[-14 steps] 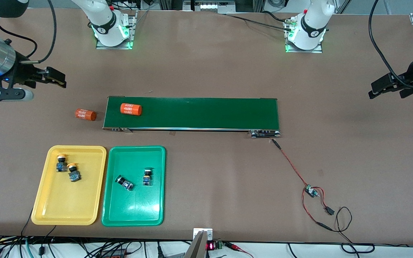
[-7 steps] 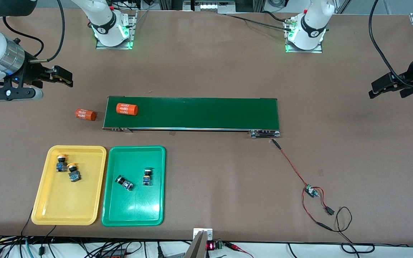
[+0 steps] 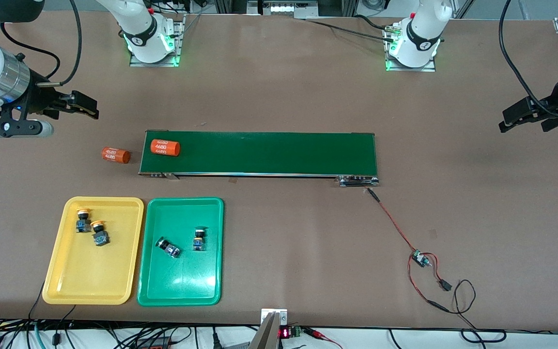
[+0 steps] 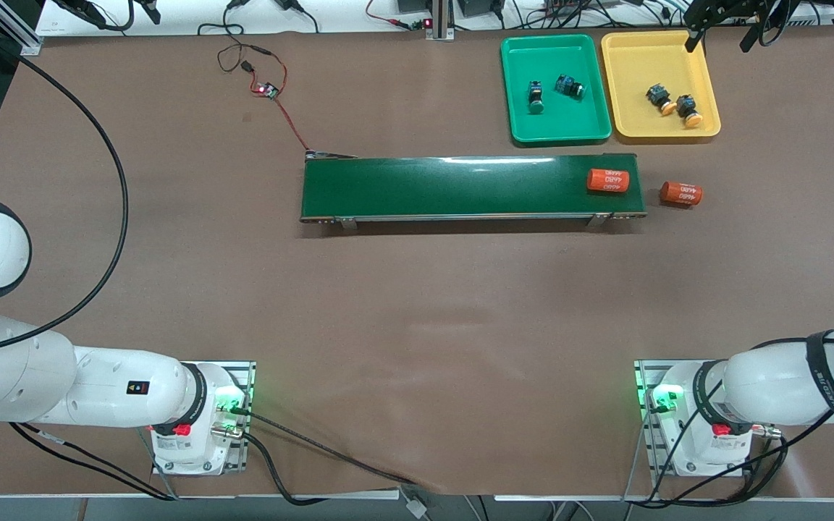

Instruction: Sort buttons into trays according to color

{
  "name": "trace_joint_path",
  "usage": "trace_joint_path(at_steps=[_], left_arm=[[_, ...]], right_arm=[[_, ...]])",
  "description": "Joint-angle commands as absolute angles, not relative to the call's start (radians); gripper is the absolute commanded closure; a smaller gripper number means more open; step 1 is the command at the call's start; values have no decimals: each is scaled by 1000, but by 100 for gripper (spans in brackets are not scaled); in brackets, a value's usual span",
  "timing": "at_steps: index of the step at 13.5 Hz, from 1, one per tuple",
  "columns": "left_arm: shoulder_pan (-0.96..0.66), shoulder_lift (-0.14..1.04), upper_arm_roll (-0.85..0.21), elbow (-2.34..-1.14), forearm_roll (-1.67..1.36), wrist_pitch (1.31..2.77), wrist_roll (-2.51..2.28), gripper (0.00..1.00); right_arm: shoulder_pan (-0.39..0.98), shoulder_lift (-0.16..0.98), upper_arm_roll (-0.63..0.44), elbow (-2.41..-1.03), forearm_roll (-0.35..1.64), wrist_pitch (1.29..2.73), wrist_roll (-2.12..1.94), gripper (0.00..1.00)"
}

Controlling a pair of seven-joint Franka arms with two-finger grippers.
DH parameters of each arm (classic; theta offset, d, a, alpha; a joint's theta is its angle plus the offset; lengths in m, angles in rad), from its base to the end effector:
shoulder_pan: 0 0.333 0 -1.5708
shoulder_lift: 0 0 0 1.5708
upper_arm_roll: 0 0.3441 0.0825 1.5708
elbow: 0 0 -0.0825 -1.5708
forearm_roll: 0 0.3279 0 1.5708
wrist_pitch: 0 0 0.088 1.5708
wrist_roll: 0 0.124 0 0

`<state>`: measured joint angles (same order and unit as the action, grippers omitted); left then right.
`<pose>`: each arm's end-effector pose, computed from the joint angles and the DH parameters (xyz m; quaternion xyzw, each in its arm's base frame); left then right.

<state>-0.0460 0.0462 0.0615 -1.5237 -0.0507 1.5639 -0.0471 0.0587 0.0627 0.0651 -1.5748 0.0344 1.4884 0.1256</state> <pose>0.5134 0.0008 0.6314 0.9992 0.0312 -0.0033 0.0239 0.5009 0.0657 0.5962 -0.9970 0.0007 0.0762 0.0098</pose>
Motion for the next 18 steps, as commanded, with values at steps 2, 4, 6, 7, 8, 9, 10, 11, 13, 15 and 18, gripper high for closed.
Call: trace_joint_path(at_steps=[2,4,6,7,8,9,10,11,13,15,18], left_arm=[[-43,34,61,-1519,-34,1552,-35,0],[-41,35,64,-1517,-34,1555,-34,0],[-41,37,66,-1517,-34,1559,-32,0],[-40,37,67,-1517,-34,1560,-32,0],[-40,37,69,-1517,-34,1562,-32,0],[-40,38,71,-1517,-35,1563,-32,0],[-40,40,72,-1516,-35,1563,-32,0],[-40,41,72,-1516,-35,1563,-32,0],[-40,44,71,-1500,-34,1562,-32,0],[-41,44,66,-1499,-34,1557,-38,0],[-38,43,74,-1499,-35,1533,-43,0]], right_arm=[[40,58,63,-1575,54,1494,141,0],[38,58,54,-1574,54,1496,129,0],[37,60,29,-1575,52,1496,123,0],[35,60,28,-1575,54,1496,123,0],[38,60,28,-1575,55,1496,124,0],[41,60,28,-1575,54,1496,126,0],[43,60,29,-1575,54,1496,129,0],[44,60,29,-1575,54,1496,135,0],[44,61,31,-1575,48,1494,135,0],[44,60,34,-1575,46,1494,137,0],[48,61,35,-1574,45,1496,138,0]])
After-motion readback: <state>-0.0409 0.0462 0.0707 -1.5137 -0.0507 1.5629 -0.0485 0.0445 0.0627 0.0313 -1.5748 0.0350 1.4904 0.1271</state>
